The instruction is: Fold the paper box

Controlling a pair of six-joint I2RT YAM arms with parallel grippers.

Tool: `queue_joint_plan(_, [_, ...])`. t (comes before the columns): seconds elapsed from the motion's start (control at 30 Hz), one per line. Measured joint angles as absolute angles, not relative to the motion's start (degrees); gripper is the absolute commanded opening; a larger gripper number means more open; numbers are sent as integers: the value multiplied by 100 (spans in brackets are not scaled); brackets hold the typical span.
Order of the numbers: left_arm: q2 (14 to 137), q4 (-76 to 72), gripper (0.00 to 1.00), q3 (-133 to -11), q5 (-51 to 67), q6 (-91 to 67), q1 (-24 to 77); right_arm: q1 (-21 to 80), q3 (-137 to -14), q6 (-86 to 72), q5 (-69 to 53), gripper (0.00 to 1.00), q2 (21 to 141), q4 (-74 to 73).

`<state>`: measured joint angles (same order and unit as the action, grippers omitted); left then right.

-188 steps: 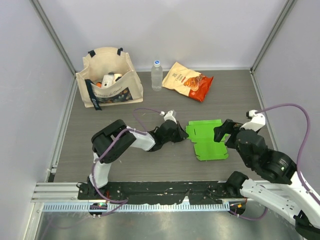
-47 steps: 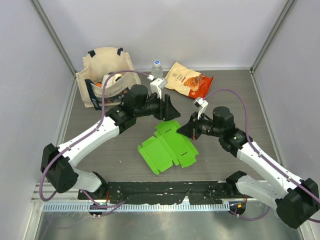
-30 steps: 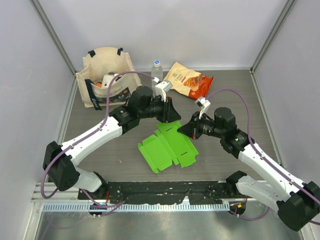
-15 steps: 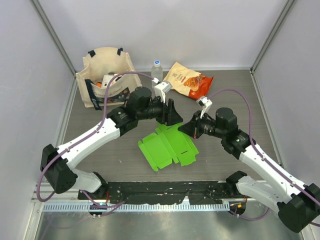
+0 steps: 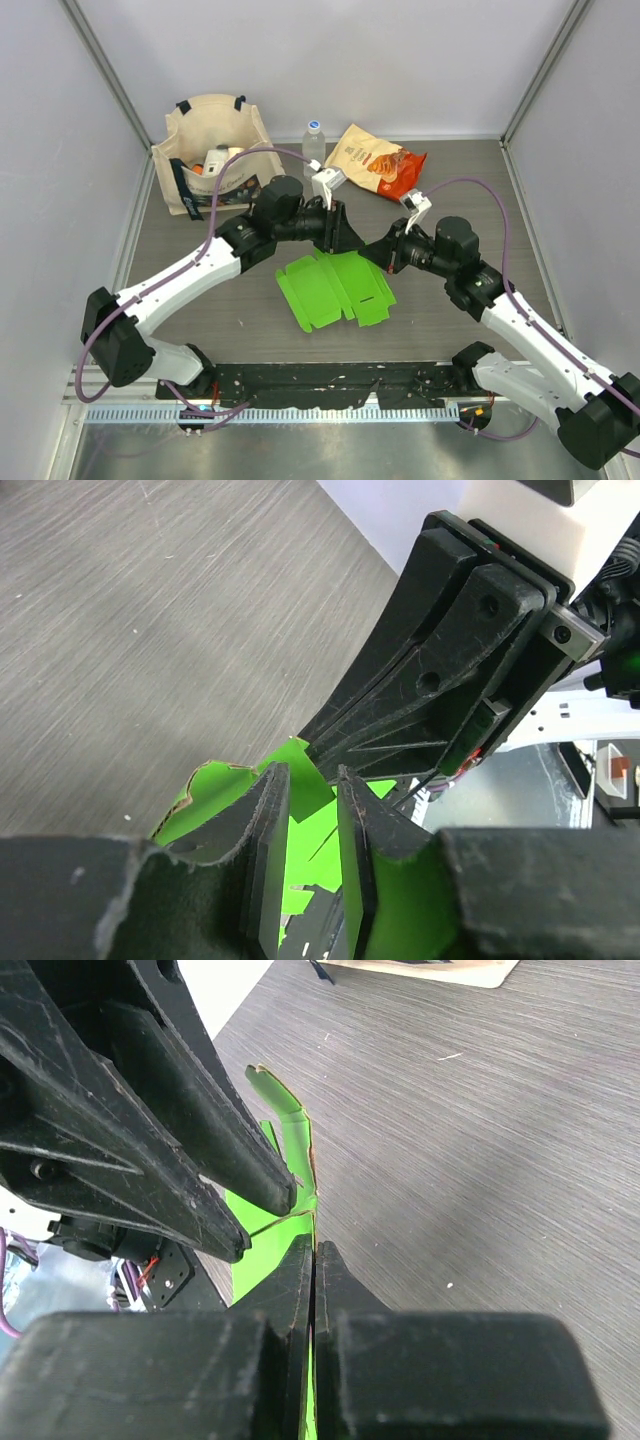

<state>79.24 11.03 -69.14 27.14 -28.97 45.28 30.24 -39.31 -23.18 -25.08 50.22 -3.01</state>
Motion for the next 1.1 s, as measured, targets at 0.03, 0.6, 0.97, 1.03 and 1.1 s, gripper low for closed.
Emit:
queue_joint_plan(0.03, [7924,1057,30,-6879,2755,-2939,4528,3024,-3931,-2359,-2480,1,5022,-281])
queue_joint_plan(0.6, [6429,716,61,-5511,1966,-2958,4425,3024,-3833,-2692,-2171,1,4654,-169])
queue_joint_plan(0.97, [5465,180,51,-4294,2082,-3629,3061,3024,-3701,-2696,-2574,1,4654,-137])
queue_joint_plan(1.03, [5588,-23,44,-4294,2303,-3739,3057,3024,-3701,-2696,-2646,1,4718,-132])
queue_joint_plan(1.1, [5741,-183,37,-4294,2493,-3795,3057,3024,-3699,-2700,-2692,1,4753,-132])
